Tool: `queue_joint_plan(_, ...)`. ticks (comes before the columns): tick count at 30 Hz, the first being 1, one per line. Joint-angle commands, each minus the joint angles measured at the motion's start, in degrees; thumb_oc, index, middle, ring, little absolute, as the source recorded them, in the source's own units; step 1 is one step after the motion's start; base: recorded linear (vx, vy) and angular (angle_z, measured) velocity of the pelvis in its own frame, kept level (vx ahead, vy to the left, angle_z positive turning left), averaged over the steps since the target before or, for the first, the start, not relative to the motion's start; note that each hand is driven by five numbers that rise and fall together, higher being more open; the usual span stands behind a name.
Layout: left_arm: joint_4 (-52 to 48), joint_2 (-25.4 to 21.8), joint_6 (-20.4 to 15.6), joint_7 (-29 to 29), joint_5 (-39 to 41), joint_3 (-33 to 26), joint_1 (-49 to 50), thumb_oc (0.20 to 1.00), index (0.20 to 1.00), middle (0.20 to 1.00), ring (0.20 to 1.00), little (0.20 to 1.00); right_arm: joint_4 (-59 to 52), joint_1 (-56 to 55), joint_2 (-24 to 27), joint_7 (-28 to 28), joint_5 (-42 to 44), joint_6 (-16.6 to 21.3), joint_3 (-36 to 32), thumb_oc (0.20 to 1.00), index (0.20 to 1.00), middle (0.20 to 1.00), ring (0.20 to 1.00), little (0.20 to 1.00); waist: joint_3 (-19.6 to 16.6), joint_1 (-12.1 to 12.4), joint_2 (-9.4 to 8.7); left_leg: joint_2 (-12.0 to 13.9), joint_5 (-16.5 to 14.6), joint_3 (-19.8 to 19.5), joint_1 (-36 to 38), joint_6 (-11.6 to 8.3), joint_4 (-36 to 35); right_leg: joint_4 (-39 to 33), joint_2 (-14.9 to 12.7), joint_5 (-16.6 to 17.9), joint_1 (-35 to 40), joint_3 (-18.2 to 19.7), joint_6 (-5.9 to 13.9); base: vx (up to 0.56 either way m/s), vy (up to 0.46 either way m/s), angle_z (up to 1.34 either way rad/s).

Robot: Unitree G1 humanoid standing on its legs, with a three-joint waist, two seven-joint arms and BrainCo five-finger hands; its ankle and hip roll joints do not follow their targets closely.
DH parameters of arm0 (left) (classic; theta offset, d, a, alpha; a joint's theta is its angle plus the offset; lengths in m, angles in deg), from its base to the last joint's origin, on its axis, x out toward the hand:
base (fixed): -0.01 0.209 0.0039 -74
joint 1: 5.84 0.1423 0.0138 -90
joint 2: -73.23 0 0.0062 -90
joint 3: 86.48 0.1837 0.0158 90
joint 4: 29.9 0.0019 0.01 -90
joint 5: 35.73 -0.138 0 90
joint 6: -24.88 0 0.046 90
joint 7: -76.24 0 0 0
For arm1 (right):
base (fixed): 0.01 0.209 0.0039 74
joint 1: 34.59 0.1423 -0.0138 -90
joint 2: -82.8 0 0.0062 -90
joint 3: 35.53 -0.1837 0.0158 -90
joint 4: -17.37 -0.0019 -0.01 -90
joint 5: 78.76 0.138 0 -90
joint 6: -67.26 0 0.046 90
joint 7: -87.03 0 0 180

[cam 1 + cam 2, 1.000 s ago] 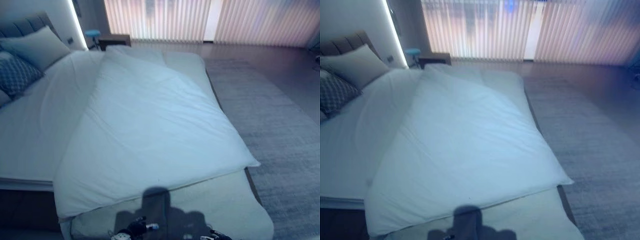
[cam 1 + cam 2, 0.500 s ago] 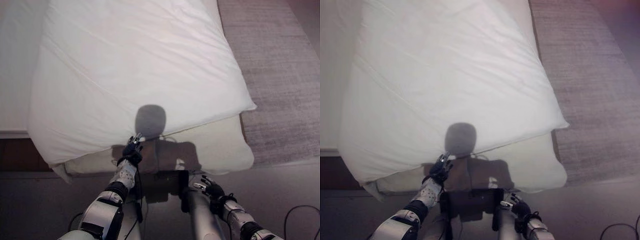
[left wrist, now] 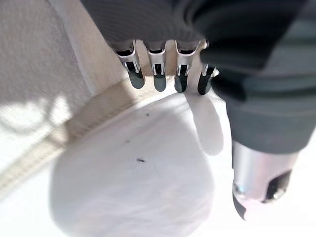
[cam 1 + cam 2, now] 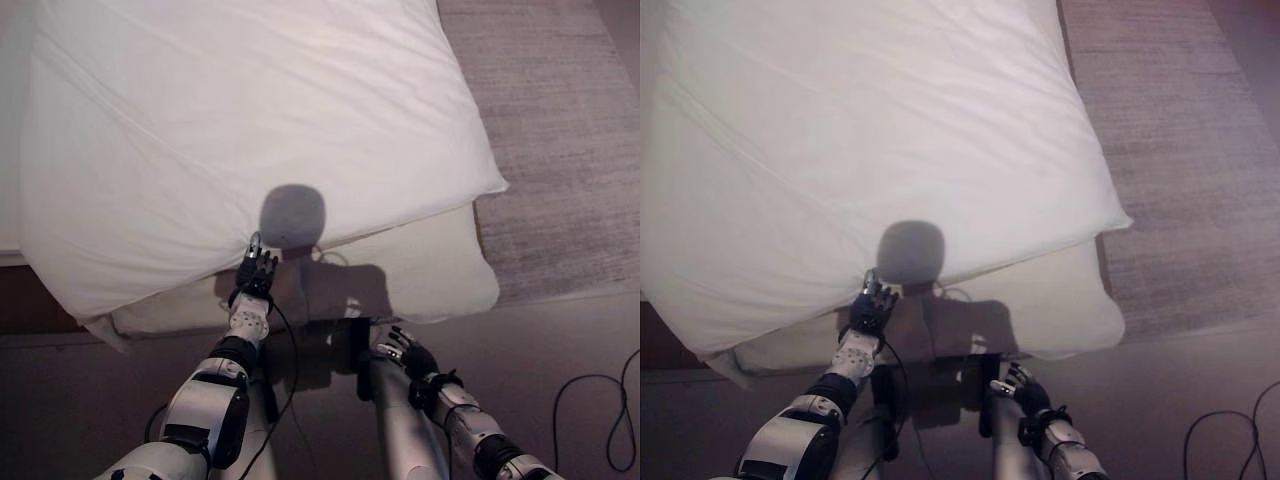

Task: Make the bed

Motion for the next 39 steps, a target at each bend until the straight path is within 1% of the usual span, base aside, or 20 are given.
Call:
queue_joint_plan(1,0.5,-1.4,-3.4,0.5,1.0,-2.3,-7.3,1.0,1.0,1.0,1.0,1.0,-3.4,-2.3,0.8,0.6,1.2,1.7,2.5,1.0,1.0,1.0,1.0,1.0,-3.2,-0.5,-0.2,-1.2,-3.7,1.5,-4.1,1.63,4.9,-3.1,1.6,3.9,-1.4,-1.0,-0.42,0.0,0.0,0.0)
queue_joint_plan(5,0.8,-2.1,-4.3,1.8,1.8,-3.1,-9.9,1.0,1.0,1.0,1.0,1.0,-3.6,-2.5,1.0,1.0,1.0,1.7,2.8,1.0,1.0,1.0,1.0,1.0,-3.5,-0.8,-0.1,-1.0,-3.8,1.5,-4.9,1.54,5.4,-2.5,1.5,3.8,-2.3,-1.0,-0.41,0.0,0.0,0.0)
queue_joint_plan(12,0.4,-4.4,-4.4,2.3,1.4,-2.2,-13.6,1.0,1.0,1.0,1.0,1.0,-3.8,-2.7,1.2,1.1,1.0,1.5,2.9,1.0,1.0,1.0,1.0,1.0,-4.1,-0.7,0.3,-0.8,-3.9,1.5,-5.9,1.57,6.1,-2.0,1.4,3.6,-3.3,-1.1,-0.38,0.0,0.0,0.0)
queue_joint_plan(18,0.2,-3.9,-4.7,4.5,0.7,-1.5,-14.5,1.0,1.0,1.0,1.0,1.0,-4.4,-2.8,1.1,1.5,1.2,1.4,3.1,1.0,1.0,1.0,1.0,1.0,-4.0,-0.5,0.67,-0.9,-3.9,1.5,-6.0,1.63,6.2,-2.0,1.2,3.5,-3.1,-1.4,-0.33,0.0,0.0,0.0)
queue_joint_plan(20,0.0,-3.2,-4.9,6.3,0.0,-0.8,-14.1,1.0,1.0,1.0,1.0,1.0,-4.2,-2.6,1.1,1.9,1.6,1.4,3.0,1.0,1.0,1.0,1.0,1.0,-3.6,-0.3,0.97,-1.1,-3.8,1.3,-5.9,1.69,6.2,-2.0,1.1,3.5,-2.9,-1.5,-0.38,0.0,0.0,0.0)
queue_joint_plan(23,-2.3,-1.0,-4.9,8.0,-1.0,0.6,-11.6,1.0,1.0,1.0,1.0,1.0,-4.4,-2.3,1.2,2.3,2.0,1.5,2.6,1.0,1.0,1.0,1.0,1.0,-2.7,0.4,1.6,-1.4,-3.6,1.3,-5.5,1.91,6.0,-2.1,0.9,3.5,-2.4,-1.6,-0.33,0.0,0.0,0.0)
queue_joint_plan(27,-8.3,1.7,-5.4,10.5,-3.0,2.8,-5.7,1.0,1.0,1.0,1.0,1.0,-5.5,-2.1,1.5,3.1,2.8,1.9,1.7,1.0,1.0,1.0,1.0,1.0,-1.2,1.4,2.1,-2.0,-3.2,1.3,-4.8,2.24,5.3,-2.5,0.6,3.7,-1.6,-1.8,-0.38,-0.01,0.004,0.02)
queue_joint_plan(28,-8.8,2.0,-5.1,10.7,-3.3,3.2,-4.1,1.0,1.0,1.0,1.0,1.0,-5.7,-2.0,1.5,3.2,2.9,2.0,1.6,1.0,1.0,1.0,1.0,1.0,-0.8,1.7,2.19,-2.2,-3.1,1.2,-4.6,2.34,5.2,-2.7,0.6,3.8,-1.4,-1.9,-0.36,0.0,0.0,0.0)
queue_joint_plan(33,-13.5,3.2,-5.8,12.8,-2.6,4.3,2.1,1.0,1.0,1.0,1.0,1.0,-6.6,-1.3,2.0,3.8,3.3,2.2,1.0,1.0,1.0,1.0,1.0,1.0,1.3,2.5,2.56,-2.7,-2.5,1.6,-3.6,2.74,4.3,-3.3,0.3,4.2,-0.4,-1.8,-0.28,-0.01,0.013,0.04)
queue_joint_plan(37,-14.1,3.7,-5.7,13.5,-2.1,4.5,4.3,1.0,1.0,1.0,1.0,1.0,-6.6,-1.2,2.3,3.7,3.3,2.3,1.0,1.0,1.0,1.0,1.0,1.0,1.9,2.8,2.67,-2.7,-2.4,1.7,-3.5,2.93,4.3,-3.2,0.3,4.1,-0.3,-1.7,-0.28,0.0,0.002,0.01)
queue_joint_plan(39,-15.2,4.2,-6.6,13.9,-1.2,4.3,5.4,1.0,1.0,1.0,1.0,1.0,-7.0,-1.0,2.6,3.4,3.0,2.1,1.3,1.0,1.0,1.0,1.0,1.0,2.3,2.8,2.65,-2.8,-2.4,1.9,-3.4,3.12,4.0,-3.2,0.2,4.2,-0.4,-1.7,-0.26,0.0,0.01,0.02)
